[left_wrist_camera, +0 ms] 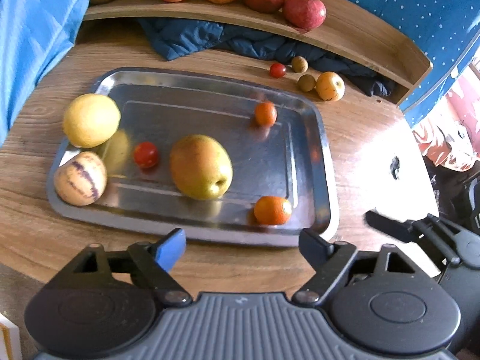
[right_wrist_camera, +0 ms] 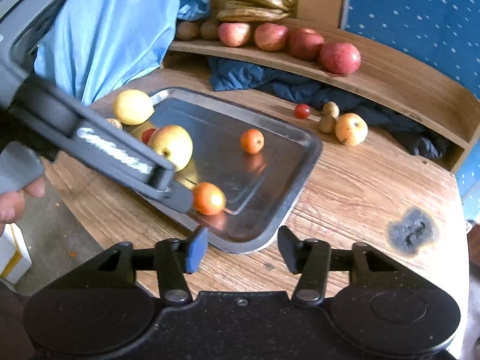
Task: Organize fruits
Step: 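Open both tools to release the tangerines onto the tray and withdraw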
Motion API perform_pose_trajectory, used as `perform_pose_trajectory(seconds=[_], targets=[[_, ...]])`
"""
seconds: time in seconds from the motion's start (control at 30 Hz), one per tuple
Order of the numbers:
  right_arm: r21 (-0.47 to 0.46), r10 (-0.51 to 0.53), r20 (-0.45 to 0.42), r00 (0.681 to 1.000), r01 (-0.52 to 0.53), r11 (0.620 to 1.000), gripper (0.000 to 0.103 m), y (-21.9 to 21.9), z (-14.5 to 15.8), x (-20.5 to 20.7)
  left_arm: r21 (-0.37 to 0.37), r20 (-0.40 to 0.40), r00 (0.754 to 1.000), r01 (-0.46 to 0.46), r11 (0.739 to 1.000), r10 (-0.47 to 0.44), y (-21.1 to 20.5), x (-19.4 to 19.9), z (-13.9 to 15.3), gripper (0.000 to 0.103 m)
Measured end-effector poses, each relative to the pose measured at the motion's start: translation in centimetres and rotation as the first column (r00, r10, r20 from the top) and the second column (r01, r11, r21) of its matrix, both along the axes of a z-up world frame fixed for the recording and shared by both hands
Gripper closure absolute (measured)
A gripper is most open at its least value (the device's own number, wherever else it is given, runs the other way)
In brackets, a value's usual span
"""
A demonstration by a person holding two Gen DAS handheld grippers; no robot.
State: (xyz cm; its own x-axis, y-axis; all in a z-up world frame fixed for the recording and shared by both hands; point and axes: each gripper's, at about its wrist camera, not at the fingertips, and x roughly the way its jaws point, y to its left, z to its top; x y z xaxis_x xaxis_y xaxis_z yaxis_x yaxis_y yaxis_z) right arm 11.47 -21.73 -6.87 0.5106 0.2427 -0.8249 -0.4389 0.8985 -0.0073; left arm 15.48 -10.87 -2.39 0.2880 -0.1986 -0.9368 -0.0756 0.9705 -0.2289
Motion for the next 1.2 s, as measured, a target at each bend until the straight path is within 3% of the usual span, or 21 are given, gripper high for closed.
perform_pose_trajectory(seconds=[0.17, 0.3, 0.43, 0.77, 1.2], targets=[[0.02, -0.047, -0.008, 0.999, 0.047, 0.999, 0.027, -1.6, 0.7, -0.4, 0.047, -0.065, 0.998, -0.001, 0.999, 0.004, 0.6, -0.8, -0.2, 0.004], [0.025, -0.066, -0.018, 0.998, 0.067, 0.997, 0.002, -2.4, 0.9, -0.7, 0.098, -0.143, 0.99, 0.008, 0.995, 0.007, 0.7, -1.0, -0.9, 0.001], [0.0, -0.071, -0.018, 0.997, 0.071, 0.997, 0.001, -2.5, 0.8, -0.7, 0.132, -0.18, 0.983, 0.002, 0.991, 0.022, 0.9, -1.2, -0.8, 0.001], [0.01, -0.104, 0.023, 0.994, 0.104, 0.995, 0.001, -2.5, 1.6, 0.4, 0.217, -0.123, 0.991, -0.029, 0.976, 0.057, 1.9, -0.2, 1.7, 0.001], [0.018, -0.147, 0.051, 0.988, 0.147, 0.989, 0.001, -2.9, 1.7, 3.8, 0.224, -0.051, 0.994, -0.085, 0.971, 0.099, 3.5, 5.2, 2.1, 0.001]])
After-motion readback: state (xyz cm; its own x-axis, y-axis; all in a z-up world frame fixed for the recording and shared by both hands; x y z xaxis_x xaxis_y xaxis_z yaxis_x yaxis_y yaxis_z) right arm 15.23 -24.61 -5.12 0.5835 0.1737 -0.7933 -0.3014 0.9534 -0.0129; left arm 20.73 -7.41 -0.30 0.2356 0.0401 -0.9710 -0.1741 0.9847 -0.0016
